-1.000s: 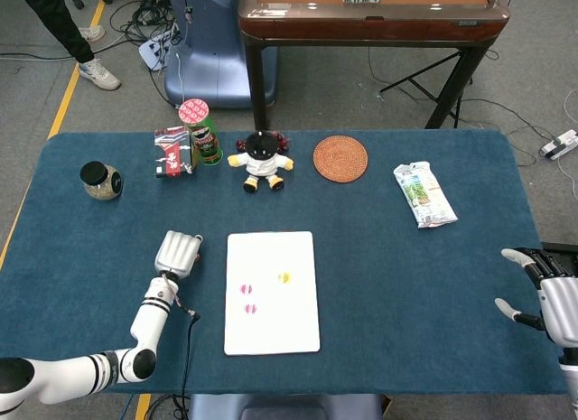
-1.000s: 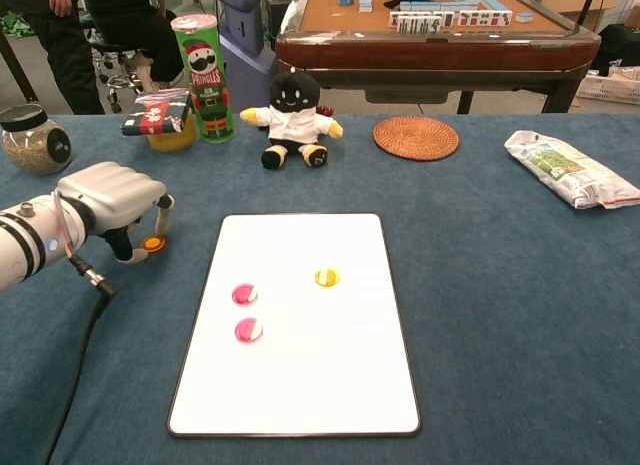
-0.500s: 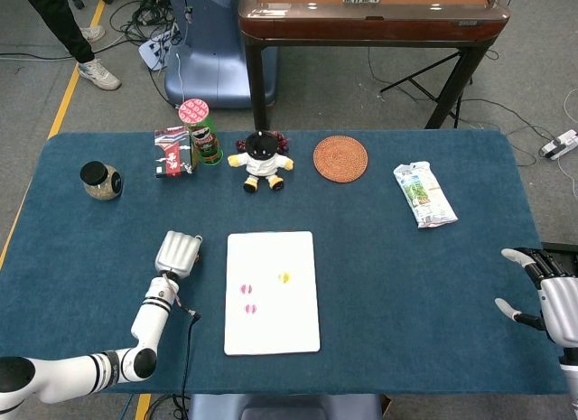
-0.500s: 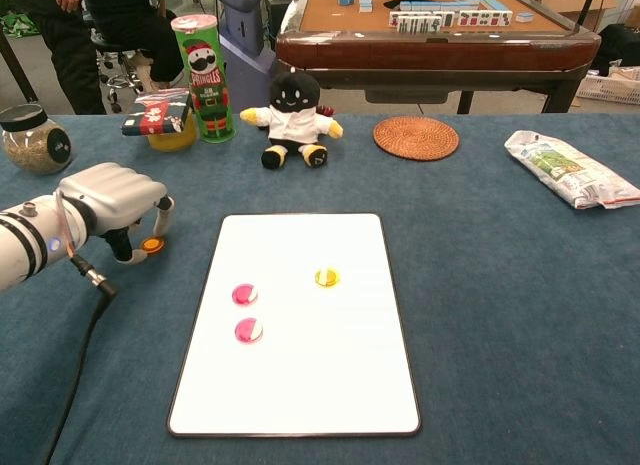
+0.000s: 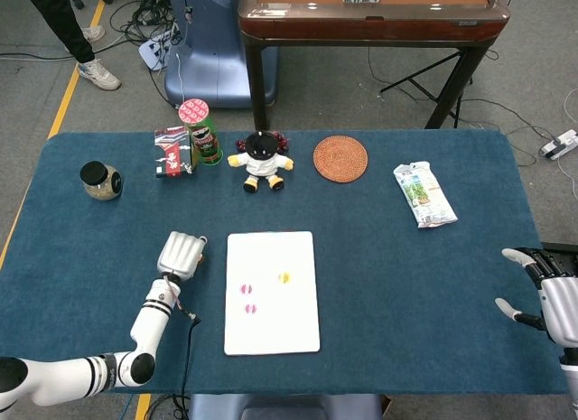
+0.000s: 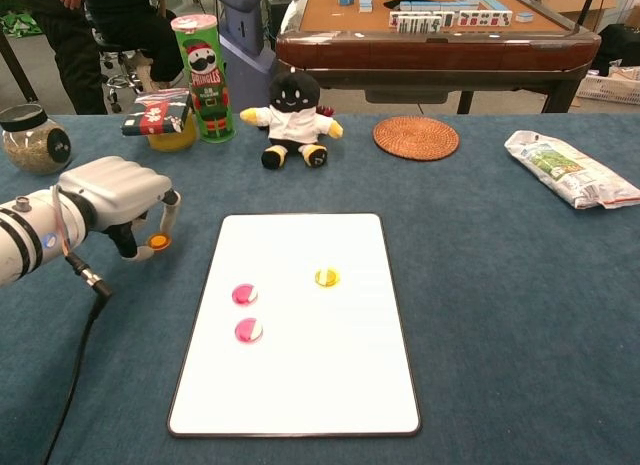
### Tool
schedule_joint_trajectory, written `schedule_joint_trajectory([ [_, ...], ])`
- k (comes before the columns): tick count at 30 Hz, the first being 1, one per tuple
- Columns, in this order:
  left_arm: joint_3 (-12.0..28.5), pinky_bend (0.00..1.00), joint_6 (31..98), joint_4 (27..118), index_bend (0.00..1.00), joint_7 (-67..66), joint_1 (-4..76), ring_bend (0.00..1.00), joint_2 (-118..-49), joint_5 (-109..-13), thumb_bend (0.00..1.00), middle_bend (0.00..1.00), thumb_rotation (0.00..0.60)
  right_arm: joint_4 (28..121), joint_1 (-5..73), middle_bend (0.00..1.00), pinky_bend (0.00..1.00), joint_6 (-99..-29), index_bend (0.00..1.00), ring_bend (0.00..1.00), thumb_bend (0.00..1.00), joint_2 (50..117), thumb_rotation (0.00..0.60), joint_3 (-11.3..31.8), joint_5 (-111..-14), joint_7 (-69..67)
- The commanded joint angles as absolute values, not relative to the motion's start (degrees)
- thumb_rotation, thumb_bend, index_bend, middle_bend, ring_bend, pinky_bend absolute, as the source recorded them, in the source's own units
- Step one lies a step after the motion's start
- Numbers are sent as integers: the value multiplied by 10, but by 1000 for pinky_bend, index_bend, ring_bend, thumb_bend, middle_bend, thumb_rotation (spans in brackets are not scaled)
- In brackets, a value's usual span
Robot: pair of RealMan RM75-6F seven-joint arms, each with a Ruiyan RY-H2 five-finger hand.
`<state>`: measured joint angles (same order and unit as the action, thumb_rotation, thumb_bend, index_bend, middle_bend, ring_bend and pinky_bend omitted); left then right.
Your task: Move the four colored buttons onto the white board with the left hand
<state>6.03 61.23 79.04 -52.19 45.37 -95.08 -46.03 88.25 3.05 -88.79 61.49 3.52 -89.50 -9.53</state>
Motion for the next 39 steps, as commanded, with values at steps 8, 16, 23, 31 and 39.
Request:
schedule_joint_trajectory([
  [8, 56, 1000, 647, 921, 579, -540, 458, 1000, -907, -499, 321, 1000, 600, 883, 31, 264, 352, -886, 254, 201, 0, 615, 600, 36, -894, -95],
  [16, 47, 1000, 669, 1020, 580, -597, 476, 1000, -910, -508, 321, 999, 600, 882, 30, 264, 352, -889, 255, 201, 0, 614, 600, 36, -893, -100],
  [23, 47, 1000, 679, 1044, 582, -626, 493, 1000, -940, -505, 321, 1000, 600, 879, 28, 264, 352, -893, 254, 201, 0, 612, 600, 38, -891, -109],
  [31, 56, 1000, 687, 1046, 582, -659, 518, 1000, -977, -484, 321, 1000, 600, 877, 26, 264, 352, -897, 254, 201, 0, 610, 600, 40, -889, -116],
  [39, 59, 1000, 693, 1030, 582, -675, 534, 1000, -1003, -469, 321, 1000, 600, 876, 23, 264, 352, -900, 254, 201, 0, 608, 600, 41, -888, -123],
])
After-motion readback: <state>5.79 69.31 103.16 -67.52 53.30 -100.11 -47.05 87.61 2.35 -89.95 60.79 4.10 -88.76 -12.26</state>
